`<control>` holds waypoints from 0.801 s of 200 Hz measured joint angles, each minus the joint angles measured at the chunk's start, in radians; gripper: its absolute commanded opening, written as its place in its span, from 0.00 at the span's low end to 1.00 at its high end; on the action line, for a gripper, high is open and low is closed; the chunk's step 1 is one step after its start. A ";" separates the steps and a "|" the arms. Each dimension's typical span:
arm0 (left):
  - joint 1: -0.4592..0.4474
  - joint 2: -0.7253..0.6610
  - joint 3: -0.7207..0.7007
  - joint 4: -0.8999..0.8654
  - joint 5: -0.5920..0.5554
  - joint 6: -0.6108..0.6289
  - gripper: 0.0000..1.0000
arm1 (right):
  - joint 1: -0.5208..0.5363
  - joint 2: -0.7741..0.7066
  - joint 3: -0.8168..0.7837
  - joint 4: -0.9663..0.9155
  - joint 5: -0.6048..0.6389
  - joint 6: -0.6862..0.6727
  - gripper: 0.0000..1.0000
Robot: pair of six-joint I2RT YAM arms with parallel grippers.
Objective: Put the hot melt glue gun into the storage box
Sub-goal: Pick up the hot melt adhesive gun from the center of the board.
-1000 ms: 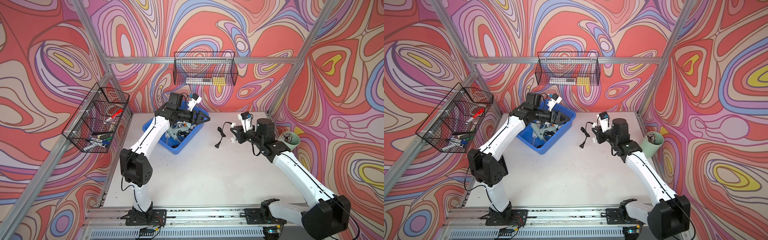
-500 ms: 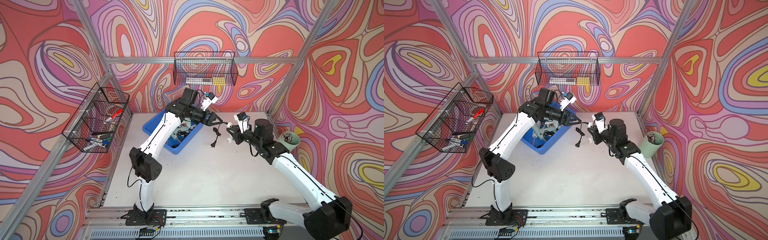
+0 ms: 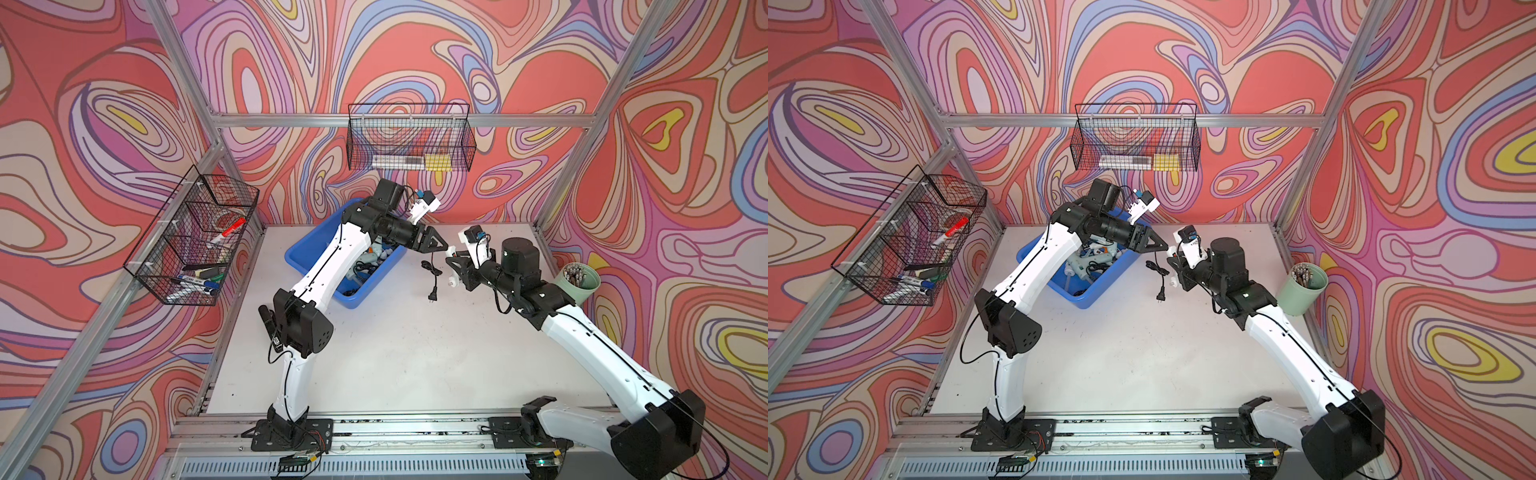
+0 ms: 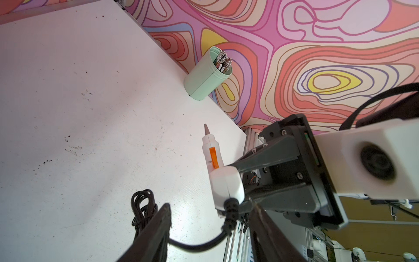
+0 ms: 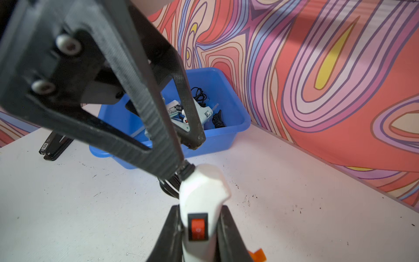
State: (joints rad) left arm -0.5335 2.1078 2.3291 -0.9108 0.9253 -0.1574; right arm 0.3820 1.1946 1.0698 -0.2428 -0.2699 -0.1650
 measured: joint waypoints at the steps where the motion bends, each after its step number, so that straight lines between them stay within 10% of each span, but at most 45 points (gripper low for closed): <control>1: 0.000 0.000 0.000 -0.001 0.000 0.000 0.57 | 0.000 0.000 0.000 0.000 0.000 0.000 0.00; 160: -0.018 0.036 0.000 -0.054 0.002 -0.023 0.24 | 0.078 0.061 0.025 -0.030 0.118 -0.041 0.00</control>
State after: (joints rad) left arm -0.5514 2.1437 2.3291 -0.9649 0.9272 -0.1802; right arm 0.4603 1.2552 1.0950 -0.2726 -0.1520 -0.2062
